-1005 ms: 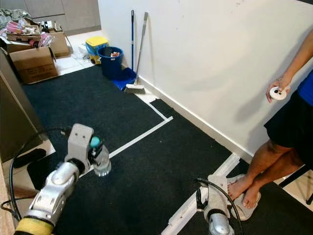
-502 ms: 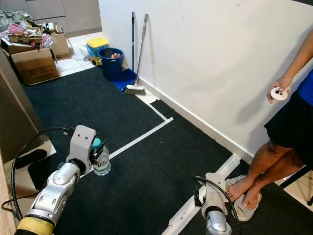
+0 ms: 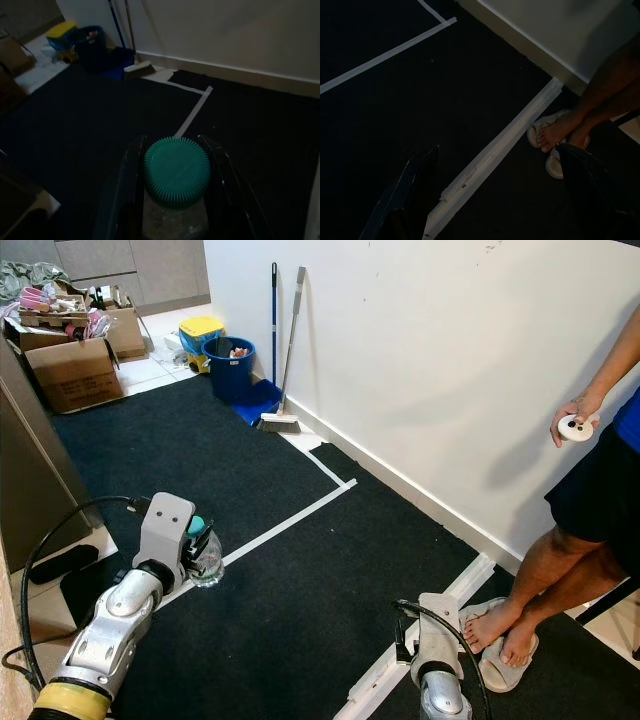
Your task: Restocking fridge
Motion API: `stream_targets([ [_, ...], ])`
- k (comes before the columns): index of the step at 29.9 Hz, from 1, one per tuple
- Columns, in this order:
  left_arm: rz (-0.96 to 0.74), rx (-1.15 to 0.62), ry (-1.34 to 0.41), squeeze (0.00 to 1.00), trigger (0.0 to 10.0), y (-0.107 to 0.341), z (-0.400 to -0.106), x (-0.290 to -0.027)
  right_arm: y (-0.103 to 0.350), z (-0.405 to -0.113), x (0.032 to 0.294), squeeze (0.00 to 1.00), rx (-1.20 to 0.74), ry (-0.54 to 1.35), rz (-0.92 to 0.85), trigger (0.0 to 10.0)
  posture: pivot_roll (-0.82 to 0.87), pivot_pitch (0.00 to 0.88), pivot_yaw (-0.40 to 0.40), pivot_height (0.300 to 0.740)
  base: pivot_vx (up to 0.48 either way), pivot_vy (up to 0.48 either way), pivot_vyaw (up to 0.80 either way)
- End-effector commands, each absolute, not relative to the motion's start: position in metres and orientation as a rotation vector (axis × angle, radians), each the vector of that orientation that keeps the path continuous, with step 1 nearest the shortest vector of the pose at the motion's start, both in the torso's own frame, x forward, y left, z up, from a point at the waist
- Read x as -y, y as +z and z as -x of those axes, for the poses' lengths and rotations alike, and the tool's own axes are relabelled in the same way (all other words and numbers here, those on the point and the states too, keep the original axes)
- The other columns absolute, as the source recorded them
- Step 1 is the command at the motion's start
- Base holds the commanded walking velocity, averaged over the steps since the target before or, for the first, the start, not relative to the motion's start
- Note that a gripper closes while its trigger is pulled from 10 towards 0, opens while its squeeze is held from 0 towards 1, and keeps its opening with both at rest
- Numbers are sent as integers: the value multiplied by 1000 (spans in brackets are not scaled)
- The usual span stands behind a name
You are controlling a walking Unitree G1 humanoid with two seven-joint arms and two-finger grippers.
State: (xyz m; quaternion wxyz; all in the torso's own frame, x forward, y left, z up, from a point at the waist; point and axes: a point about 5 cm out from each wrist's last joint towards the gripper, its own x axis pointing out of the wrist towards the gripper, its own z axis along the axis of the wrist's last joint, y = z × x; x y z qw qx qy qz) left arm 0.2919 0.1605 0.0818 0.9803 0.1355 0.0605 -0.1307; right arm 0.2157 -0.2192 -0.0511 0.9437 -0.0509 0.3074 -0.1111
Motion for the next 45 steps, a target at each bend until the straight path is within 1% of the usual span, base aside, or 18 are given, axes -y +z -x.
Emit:
stream_targets([
  [1,-295,-137,-256,0,10000,75,-288,-165,-51,-213,224,0,-618,-241,108,10000,51,0,-46,740,0,0,0],
  [5,-297,-141,-254,0,10000,74,-287,-167,-51,-213,224,0,-615,-241,106,10000,51,0,-46,740,0,0,0],
  [9,-321,-170,-218,0,10000,66,-281,-178,-47,-217,215,0,-565,-189,130,10000,44,0,-42,740,0,0,0],
  [14,-318,-208,-208,0,10000,59,-279,-181,-46,-219,208,0,-548,-154,163,10000,42,0,-35,740,0,0,0],
  [20,-322,-222,-219,0,10000,56,-277,-180,-47,-219,205,0,-545,-142,176,10000,42,0,-33,740,0,0,0],
  [29,-333,-228,-226,0,10000,54,-277,-181,-47,-218,209,0,-549,-143,189,10000,54,0,-27,740,0,0,0],
  [31,-336,-220,-229,0,10000,56,-280,-179,-47,-219,208,0,-553,-145,185,10000,84,0,-35,740,0,0,0],
  [38,-330,-216,-224,0,10000,56,-282,-178,-45,-225,203,0,-552,-122,187,10000,87,0,-35,740,0,0,0],
  [45,-325,-219,-236,0,10000,53,-281,-174,-42,-229,209,0,-545,-123,204,10000,91,0,-48,740,0,0,0],
])
